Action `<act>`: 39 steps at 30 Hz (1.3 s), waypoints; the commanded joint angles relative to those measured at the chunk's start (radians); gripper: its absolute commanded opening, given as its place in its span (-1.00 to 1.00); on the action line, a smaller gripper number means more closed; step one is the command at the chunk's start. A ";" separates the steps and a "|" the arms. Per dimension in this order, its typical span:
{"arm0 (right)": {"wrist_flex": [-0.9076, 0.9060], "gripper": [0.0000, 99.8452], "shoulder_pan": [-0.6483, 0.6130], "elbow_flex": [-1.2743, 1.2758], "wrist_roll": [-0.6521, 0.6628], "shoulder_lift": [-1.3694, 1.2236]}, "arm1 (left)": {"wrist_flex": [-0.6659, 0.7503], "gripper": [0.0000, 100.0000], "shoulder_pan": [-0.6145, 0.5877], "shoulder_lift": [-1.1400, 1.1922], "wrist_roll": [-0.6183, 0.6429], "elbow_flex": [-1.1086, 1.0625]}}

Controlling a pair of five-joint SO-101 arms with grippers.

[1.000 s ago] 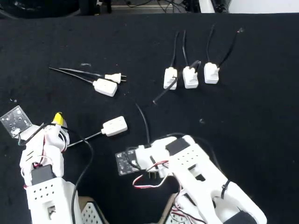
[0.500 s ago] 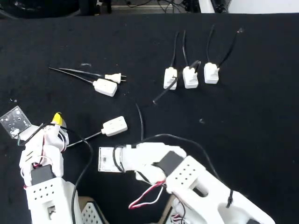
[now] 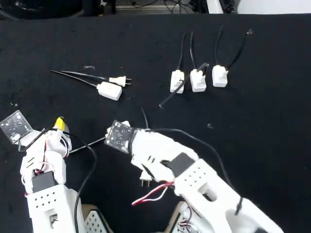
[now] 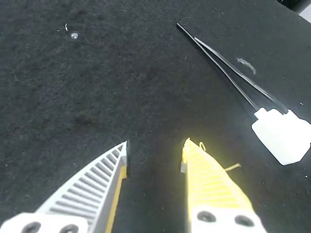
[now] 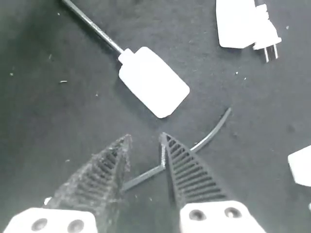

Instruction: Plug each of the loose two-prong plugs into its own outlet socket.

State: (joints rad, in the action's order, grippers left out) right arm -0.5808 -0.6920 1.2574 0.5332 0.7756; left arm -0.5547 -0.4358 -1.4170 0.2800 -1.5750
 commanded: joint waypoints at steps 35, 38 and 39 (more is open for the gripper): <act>-0.305 -0.94 0.545 -0.140 0.066 -0.171 | 0.017 -0.62 -0.002 -0.012 0.009 0.051; -0.397 -0.94 0.589 -0.133 0.149 -0.007 | 0.017 -0.62 -0.002 -0.012 0.009 0.050; -0.437 -0.94 0.606 -0.134 0.180 0.044 | 0.017 -0.62 -0.002 -0.012 0.009 0.050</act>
State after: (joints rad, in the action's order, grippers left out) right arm -0.9337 -0.1381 1.1270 0.6391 0.6590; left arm -0.5547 -0.4358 -1.4170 0.2800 -1.5750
